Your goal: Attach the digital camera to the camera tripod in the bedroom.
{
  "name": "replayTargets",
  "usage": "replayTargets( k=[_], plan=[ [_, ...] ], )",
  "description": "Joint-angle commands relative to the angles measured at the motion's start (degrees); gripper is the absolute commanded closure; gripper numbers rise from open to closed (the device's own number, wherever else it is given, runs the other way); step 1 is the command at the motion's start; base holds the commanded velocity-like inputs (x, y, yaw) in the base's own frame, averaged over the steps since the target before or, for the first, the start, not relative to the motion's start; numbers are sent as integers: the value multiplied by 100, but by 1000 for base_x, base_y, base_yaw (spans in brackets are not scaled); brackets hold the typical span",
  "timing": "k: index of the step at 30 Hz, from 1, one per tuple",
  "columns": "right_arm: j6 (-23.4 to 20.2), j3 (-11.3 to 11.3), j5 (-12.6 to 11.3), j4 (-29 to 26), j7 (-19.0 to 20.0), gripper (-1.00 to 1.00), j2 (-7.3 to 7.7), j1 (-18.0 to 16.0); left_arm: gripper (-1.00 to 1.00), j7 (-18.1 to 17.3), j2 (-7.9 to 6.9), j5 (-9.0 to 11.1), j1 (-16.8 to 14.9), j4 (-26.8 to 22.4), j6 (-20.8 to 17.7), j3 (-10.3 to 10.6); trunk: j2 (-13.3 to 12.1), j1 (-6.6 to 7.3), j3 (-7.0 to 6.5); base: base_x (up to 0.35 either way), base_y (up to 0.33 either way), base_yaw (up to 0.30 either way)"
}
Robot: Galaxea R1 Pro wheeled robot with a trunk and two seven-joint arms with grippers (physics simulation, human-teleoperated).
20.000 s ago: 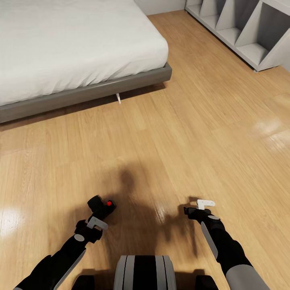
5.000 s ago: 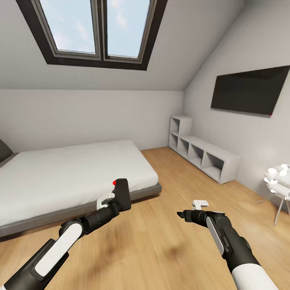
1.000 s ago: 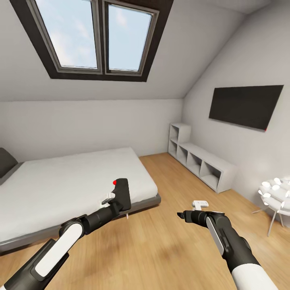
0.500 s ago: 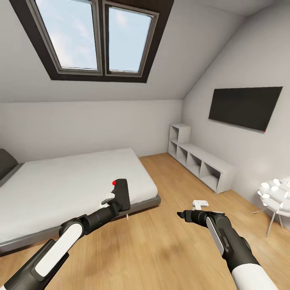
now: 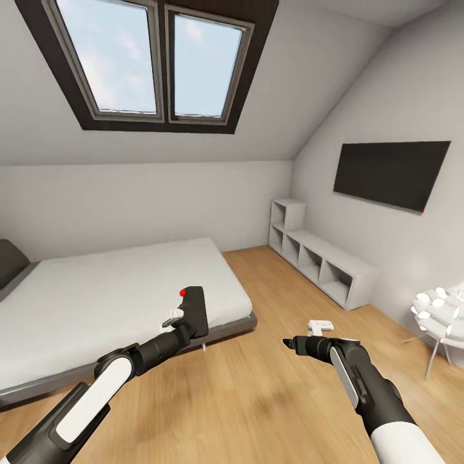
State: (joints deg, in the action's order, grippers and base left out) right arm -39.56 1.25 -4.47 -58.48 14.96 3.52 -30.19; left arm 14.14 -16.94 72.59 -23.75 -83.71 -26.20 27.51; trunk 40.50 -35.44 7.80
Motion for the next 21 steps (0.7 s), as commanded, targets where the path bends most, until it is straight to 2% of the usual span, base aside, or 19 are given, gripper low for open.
replayTargets(
  k=[1, 21],
  plan=[
    [-34, 7, -45, -5, -2, -100, 0, -4, 100, 59, -5, 42, -7, -9, -7, 9, -33, 21, -8, 0, 0, 0],
    [-34, 7, -36, -5, -2, -100, 0, -5, 100, 76, -3, 36, -7, -4, -16, 12, -835, 460, -368, 0, 0, 0]
  ],
)
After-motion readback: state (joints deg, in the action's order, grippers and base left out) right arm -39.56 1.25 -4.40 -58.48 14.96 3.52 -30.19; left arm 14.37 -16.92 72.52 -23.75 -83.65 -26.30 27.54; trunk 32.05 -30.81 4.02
